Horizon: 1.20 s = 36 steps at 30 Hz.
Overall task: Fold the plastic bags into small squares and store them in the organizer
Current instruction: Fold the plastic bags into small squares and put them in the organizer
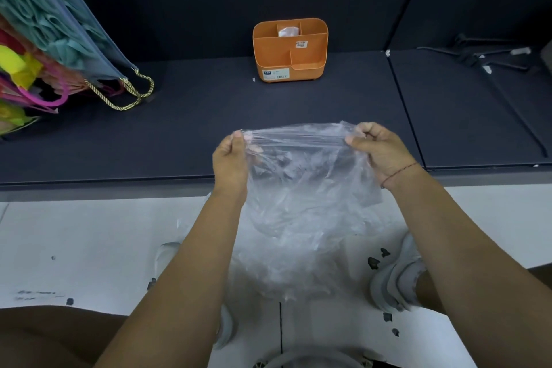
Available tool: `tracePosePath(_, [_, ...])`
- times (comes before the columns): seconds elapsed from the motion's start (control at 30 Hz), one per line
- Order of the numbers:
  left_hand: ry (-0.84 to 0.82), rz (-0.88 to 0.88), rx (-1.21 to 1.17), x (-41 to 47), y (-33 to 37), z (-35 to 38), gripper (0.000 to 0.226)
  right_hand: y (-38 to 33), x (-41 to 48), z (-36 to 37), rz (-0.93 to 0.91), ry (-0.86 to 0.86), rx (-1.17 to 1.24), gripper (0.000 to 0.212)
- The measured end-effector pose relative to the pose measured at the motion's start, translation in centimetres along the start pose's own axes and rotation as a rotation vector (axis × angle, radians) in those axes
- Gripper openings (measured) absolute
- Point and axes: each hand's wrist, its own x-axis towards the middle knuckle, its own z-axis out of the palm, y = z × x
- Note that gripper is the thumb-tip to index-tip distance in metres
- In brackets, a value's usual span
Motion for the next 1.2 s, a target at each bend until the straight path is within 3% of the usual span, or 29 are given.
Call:
tracePosePath(0.13, [0.006,-0.042,0.019,0.4,-0.8,-0.6,0.031,0.2,0.5,-0.8,0.096,0.102,0.261,0.017])
tracePosePath(0.2, [-0.031,-0.072,0.05,0.2,-0.9,-0.6,0.029,0.9,0.5,-0.9,0.291,-0.033,0.121,0.07])
tracePosePath(0.23, [-0.064,-0.086,0.068,0.0,-0.9,-0.6,0.027,1.2,0.3,-0.8,0.353,-0.087,-0.001,0.083])
tracePosePath(0.27, [-0.092,-0.1,0.085,-0.3,-1.0,-0.5,0.026,1.4,-0.1,-0.4,0.374,-0.1,-0.093,0.077])
tracePosePath(0.3, [-0.104,-0.111,0.095,-0.5,-1.1,-0.6,0.026,1.7,-0.2,0.0,0.336,-0.066,-0.131,0.055])
tracePosePath(0.37, [-0.099,-0.14,0.085,-0.6,-1.3,-0.8,0.025,2.2,0.0,0.2,0.212,0.074,-0.087,0.012])
tracePosePath(0.4, [-0.09,-0.154,0.086,-0.6,-1.3,-1.0,0.025,2.2,0.0,0.1,0.158,0.13,-0.012,0.007])
tracePosePath(0.5, [-0.097,-0.207,0.21,-0.2,-1.9,-1.5,0.033,1.5,0.0,-0.2,0.07,0.159,0.091,0.02])
tracePosePath(0.63, [-0.144,-0.136,0.318,-0.2,-1.1,-1.3,0.051,0.7,-0.6,0.7,-0.01,-0.002,0.014,0.03])
tracePosePath(0.87, [-0.626,0.106,0.296,-1.8,2.7,1.7,0.028,-0.1,-0.8,3.1,-0.028,-0.16,0.019,0.023])
tracePosePath(0.97, [-0.508,0.083,0.204,-1.9,2.2,2.4,0.005,-0.1,-0.9,3.5,-0.04,-0.17,-0.004,0.017])
tracePosePath(1.07, [-0.287,0.023,0.148,-1.1,1.6,2.4,0.014,0.0,-0.6,2.7,-0.011,-0.247,-0.169,0.017])
tracePosePath(1.2, [-0.12,-0.002,0.146,0.3,1.1,1.1,0.023,0.3,-0.1,0.4,0.097,-0.312,-0.445,0.016])
